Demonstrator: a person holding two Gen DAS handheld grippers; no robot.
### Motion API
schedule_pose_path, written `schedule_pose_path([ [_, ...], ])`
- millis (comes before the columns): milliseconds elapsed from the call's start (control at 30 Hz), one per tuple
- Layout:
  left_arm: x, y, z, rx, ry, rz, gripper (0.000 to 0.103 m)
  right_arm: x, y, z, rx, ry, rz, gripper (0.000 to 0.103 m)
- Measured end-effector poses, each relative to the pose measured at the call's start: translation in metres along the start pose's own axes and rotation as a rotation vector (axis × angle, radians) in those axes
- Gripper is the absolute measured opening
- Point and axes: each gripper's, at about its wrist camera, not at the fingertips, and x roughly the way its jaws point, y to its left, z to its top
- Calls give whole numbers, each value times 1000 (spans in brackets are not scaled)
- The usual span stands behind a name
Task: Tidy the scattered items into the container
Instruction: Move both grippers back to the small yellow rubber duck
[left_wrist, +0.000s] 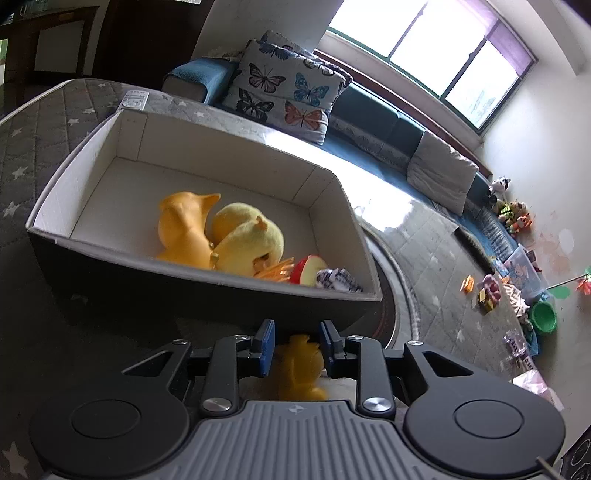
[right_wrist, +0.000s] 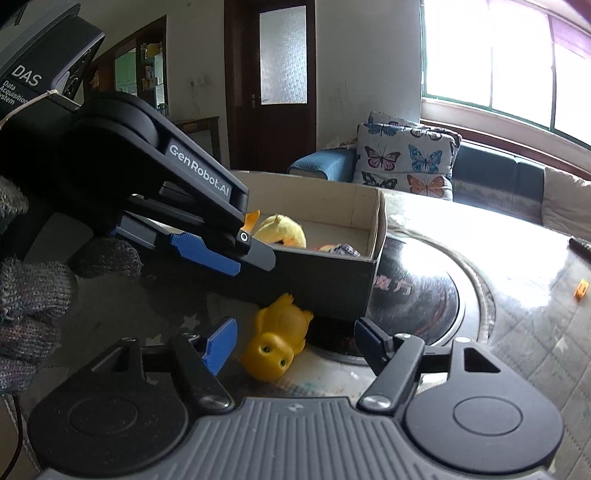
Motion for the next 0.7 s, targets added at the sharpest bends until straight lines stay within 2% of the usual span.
schedule_pose_path([
  [700,1,10,-15,-9,38,9,31,4,19,-18,24,66,21,73],
])
